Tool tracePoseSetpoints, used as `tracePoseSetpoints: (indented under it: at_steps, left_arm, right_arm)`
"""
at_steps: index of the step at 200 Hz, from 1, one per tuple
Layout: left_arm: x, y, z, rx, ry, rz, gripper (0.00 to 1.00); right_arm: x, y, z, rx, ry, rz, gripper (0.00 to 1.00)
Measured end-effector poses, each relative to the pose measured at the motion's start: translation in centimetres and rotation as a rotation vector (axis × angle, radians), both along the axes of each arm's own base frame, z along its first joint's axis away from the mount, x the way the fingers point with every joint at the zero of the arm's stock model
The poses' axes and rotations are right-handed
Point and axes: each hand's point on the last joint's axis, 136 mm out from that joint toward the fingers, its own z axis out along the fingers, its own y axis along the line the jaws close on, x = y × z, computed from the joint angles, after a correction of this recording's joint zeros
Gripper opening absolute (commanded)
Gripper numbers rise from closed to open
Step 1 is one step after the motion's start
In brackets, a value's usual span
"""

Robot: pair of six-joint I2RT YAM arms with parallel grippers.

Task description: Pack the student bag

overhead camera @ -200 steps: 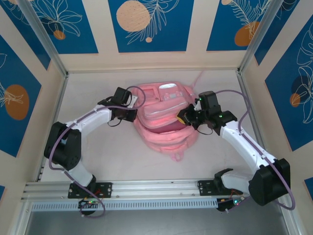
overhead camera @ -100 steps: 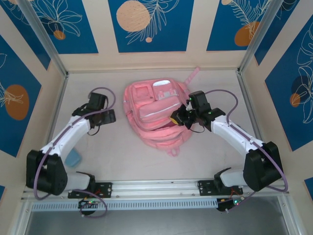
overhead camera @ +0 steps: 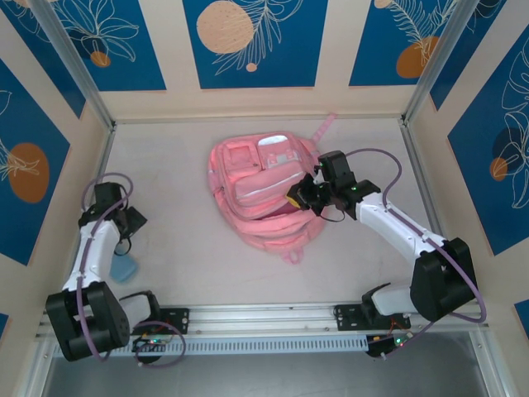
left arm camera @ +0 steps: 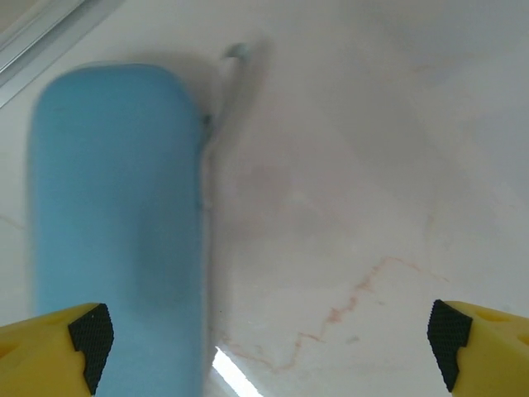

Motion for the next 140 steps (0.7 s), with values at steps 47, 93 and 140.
tracePoseSetpoints:
  at_steps: [47,93,140]
  left_arm:
    - [-2.6,2.2,-1.5,-0.045,-0.012,0.167,0.99]
    - [-3.3,2.0,-4.1,-0.100,0.030,0.201,1.00]
    - [-3.1,2.0,-5.3,-0.122,0.062,0.194,0.98]
  right_arm:
    - [0.1,0.2,0.4,-0.002,-0.007,0.006,0.00]
    - [-0.1,0.3,0.1,-0.015,0.006,0.008,0.00]
    - [-0.1,0.3,0.0,-0.019,0.007,0.007,0.00]
